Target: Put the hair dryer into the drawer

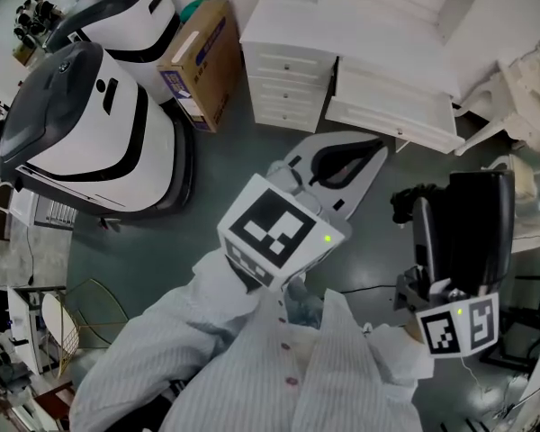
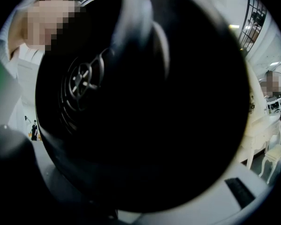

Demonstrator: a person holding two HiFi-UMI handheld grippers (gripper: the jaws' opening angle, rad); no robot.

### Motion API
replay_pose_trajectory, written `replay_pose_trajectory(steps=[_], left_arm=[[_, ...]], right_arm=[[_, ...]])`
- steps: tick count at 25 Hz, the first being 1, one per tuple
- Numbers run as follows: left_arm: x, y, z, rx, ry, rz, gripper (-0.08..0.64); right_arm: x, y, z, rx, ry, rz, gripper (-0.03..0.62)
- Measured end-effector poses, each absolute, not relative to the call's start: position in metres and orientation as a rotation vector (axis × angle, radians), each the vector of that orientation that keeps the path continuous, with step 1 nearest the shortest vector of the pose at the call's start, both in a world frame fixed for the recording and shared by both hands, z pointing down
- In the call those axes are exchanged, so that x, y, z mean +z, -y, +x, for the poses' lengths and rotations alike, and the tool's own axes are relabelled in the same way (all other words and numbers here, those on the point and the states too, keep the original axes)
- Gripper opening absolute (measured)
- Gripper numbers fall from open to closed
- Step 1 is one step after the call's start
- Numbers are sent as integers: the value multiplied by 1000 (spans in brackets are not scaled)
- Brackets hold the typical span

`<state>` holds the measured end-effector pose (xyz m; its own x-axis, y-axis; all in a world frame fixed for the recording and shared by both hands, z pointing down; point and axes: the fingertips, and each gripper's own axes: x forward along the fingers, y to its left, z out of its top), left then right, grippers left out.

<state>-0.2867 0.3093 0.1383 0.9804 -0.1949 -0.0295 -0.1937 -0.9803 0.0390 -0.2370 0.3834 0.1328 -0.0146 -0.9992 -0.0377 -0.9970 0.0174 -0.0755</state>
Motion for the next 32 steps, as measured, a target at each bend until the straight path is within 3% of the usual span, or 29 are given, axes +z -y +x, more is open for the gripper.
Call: replay_pose_trajectory(steps=[13,32], left_arm=[[146,-298,-253,-36,339,3078,9],[141,-128,-158,-41,205,3092,9]], right_arm=[[139,-378,-197,-66,-2200,-2136,225],[135,-208,-107,-74,-2094,-2217,225]])
